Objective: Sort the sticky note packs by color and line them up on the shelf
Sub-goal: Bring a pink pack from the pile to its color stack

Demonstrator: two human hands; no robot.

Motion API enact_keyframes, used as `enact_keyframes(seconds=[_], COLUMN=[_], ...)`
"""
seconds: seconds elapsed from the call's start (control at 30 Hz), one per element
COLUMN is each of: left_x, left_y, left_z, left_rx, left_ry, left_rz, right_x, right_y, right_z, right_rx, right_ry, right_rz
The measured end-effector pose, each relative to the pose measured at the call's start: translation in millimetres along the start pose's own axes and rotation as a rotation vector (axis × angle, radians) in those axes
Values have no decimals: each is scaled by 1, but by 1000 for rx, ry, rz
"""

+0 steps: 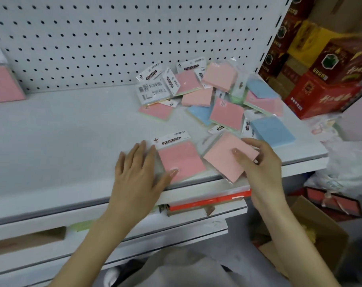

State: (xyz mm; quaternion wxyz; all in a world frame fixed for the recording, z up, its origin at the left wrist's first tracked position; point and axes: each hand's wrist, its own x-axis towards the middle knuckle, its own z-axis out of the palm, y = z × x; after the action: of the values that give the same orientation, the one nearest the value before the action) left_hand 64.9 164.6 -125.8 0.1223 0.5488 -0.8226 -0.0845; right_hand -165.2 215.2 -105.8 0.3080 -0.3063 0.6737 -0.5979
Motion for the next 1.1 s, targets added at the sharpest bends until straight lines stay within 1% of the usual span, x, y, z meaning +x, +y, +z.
enact_keyframes(seconds=[0.1, 0.2, 0.27, 0.37, 0.5, 0.53, 0.63, 0.67, 0.73, 0.8, 0.87, 0.97, 1.1], left_x=[0, -3, -5, -8, -8, -7, -6, -5, -3, -1, 0, -3, -7], left_y=[3, 6, 10, 18, 25, 27, 39, 40, 37, 26, 12, -10, -43], left_z=[1, -2, -3, -7, -5, -8, -25, -28, -30, -35, -41, -48, -59], left_rx=[-26, -80, -181, -393, -491, -594, -1102, -1221, -1364, -1456, -1532, -1583, -1628], left_ry=[17, 22, 18, -8, 3, 13, 72, 90, 149, 204, 211, 189, 302], left_rz=[-22, -69, -107, -157, -187, -201, -298, -328, -385, -462, -516, -535, -541], right_x=[-3, -4, -7, -11, -14, -15, -18, -21, -26, -31, -33, -36, -40], right_y=[-2, -8, -11, -13, -16, -16, -17, -17, -16, -16, -16, -19, -29], right_z=[2, 6, 16, 34, 49, 51, 58, 62, 72, 80, 89, 105, 140], right_rx=[187, 307, 347, 366, 335, 364, 494, 532, 595, 639, 656, 601, 487], right_ry=[46, 48, -11, -101, -167, -177, -211, -219, -227, -233, -252, -289, -370], right_rz=[154, 210, 256, 314, 326, 341, 407, 422, 440, 457, 459, 421, 353])
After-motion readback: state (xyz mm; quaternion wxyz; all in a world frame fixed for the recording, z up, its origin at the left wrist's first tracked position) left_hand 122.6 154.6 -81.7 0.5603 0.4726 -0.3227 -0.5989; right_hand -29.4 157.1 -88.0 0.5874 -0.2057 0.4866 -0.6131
